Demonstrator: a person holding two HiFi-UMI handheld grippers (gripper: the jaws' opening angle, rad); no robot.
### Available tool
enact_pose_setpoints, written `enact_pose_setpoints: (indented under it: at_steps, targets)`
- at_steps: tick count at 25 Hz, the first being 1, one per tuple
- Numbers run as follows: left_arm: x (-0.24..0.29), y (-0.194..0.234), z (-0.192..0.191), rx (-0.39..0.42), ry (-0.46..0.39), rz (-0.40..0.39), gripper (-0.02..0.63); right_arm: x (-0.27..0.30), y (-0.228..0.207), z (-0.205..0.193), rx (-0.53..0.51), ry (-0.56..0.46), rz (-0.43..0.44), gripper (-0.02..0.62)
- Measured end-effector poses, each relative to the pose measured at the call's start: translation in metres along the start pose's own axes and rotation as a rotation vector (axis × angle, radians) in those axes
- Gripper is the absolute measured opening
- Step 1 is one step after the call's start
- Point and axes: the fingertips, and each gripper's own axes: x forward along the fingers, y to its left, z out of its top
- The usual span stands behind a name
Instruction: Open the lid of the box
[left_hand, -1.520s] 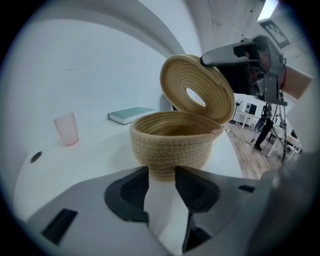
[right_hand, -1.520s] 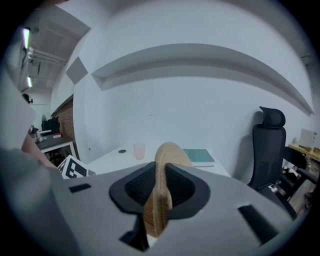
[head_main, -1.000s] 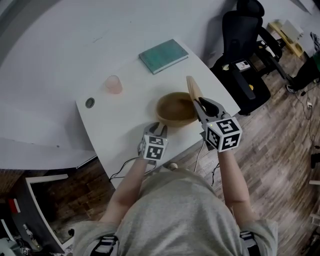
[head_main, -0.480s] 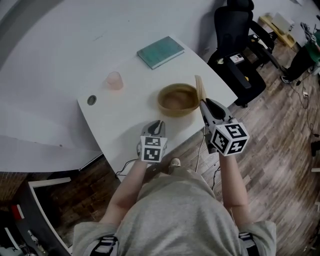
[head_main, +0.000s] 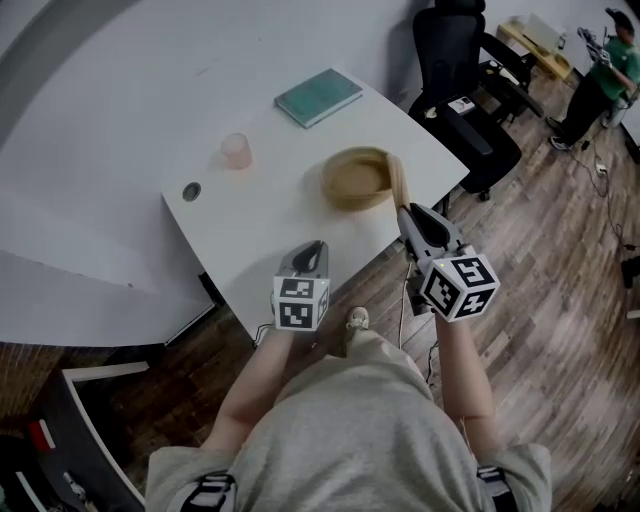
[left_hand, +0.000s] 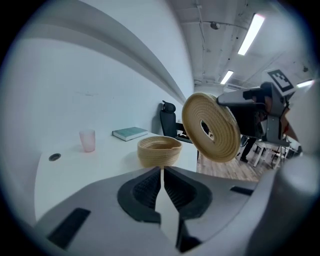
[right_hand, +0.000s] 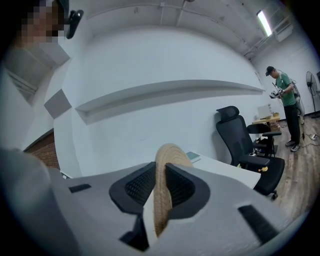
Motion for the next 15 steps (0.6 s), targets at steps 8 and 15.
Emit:
enact_pose_setpoints:
  at_steps: [8,15]
  targets:
    - [-0.060,-0.015,-0.024,-0.011,-0.012,-0.016,0.020,-0.055,0.051,-0.023,0.016,-0.005,-0.007,0.067]
    - [-0.112,-0.034,-0.041,-0.015,-0.039,-0.036,0.020,-0.096,0.091,-0.040,0.020,-0.008,0.005,0.067]
